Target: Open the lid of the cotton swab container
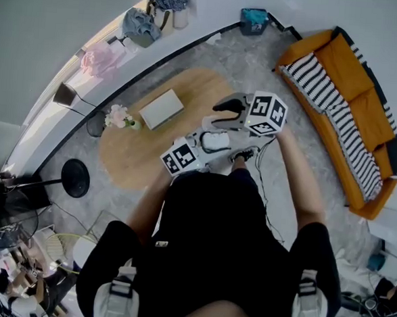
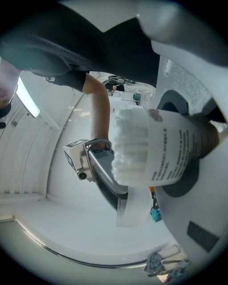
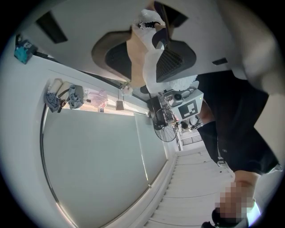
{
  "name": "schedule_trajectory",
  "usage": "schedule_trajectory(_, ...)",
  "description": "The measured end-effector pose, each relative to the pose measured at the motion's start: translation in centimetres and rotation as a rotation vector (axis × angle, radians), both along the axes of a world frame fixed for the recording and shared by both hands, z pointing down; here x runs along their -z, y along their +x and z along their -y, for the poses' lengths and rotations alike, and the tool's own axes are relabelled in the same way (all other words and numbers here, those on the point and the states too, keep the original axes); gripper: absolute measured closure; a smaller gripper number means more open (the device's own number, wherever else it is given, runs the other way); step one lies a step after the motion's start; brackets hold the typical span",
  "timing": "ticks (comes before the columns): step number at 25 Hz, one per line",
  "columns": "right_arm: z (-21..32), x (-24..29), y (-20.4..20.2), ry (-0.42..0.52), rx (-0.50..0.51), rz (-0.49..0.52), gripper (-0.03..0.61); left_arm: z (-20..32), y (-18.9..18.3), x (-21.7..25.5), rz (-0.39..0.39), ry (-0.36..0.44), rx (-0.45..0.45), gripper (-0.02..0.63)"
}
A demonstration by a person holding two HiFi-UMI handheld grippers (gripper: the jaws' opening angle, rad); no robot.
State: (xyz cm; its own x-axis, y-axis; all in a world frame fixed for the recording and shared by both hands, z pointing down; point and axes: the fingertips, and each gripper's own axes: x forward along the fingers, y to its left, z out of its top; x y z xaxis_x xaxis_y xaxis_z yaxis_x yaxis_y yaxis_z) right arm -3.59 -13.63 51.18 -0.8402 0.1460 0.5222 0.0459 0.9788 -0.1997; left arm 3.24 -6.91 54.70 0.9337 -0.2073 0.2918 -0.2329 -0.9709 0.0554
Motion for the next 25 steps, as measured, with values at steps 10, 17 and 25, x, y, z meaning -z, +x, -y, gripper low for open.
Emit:
schedule_trajectory(10,-0.2,-0.3,0.4,-0.009,-0.012,0.003,0.413,-0.4,0.1,-1.0,0.014,-0.019,-0.006,0.425)
schedule_trajectory(17,-0.5,0.1,0.5,-0.011,-0.012,0.009,0.413,-0.3,-0.5,-1.5,0.005,-0.051,0.014,0.425)
schedule_trajectory(25,-0.8,0.9,0.2,-0.008,-0.036,0.077,0.414,0.3,-1.6,-1.6,-0.002,-0.056,0.043,0.425)
